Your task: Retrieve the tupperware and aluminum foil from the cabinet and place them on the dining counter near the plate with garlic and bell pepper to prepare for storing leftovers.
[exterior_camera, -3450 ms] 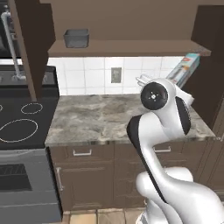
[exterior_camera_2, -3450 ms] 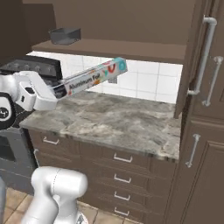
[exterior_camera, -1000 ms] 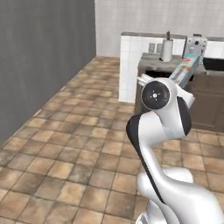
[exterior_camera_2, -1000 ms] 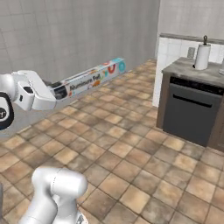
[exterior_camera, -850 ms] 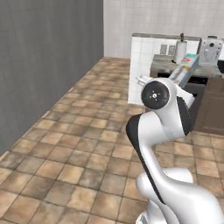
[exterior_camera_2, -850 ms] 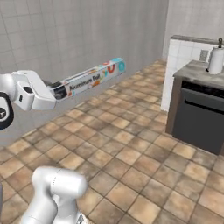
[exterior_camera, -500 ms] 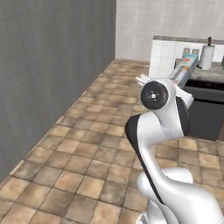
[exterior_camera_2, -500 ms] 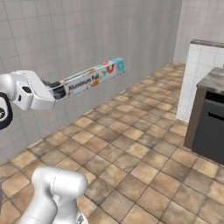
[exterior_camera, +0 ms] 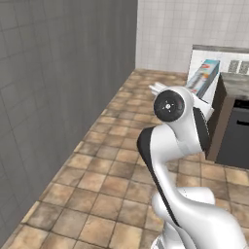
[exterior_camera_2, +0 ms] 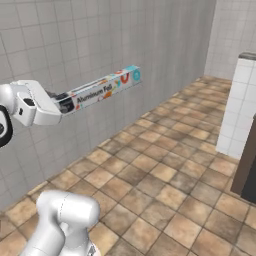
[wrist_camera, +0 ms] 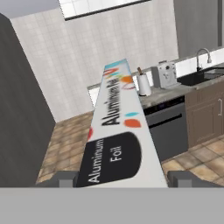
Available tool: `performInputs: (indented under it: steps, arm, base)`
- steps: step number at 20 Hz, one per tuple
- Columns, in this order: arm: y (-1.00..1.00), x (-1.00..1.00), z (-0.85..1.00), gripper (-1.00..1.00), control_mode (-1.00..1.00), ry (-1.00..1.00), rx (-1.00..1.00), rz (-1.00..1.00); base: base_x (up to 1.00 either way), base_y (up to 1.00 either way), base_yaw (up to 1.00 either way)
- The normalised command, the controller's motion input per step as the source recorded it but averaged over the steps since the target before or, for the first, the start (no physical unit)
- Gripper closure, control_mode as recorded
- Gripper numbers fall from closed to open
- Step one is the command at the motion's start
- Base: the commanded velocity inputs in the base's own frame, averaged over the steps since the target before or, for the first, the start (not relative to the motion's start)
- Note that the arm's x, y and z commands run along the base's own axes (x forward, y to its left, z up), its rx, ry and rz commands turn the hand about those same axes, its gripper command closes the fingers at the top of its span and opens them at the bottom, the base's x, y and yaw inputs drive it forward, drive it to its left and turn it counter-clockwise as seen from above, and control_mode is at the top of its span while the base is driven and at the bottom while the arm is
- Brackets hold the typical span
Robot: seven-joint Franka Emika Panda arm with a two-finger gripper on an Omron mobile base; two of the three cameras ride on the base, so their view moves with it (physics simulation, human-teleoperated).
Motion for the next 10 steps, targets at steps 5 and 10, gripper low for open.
performInputs:
  steps: [5,10]
  arm:
    - [0.0,0.0,0.0,1.0,1.0,0.0,0.0,0.0]
    - [0.0,0.0,0.0,1.0,1.0,0.0,0.0,0.0]
  base:
    - [1.0,0.16,-0.15]
    - [1.0,0.07,-0.19]
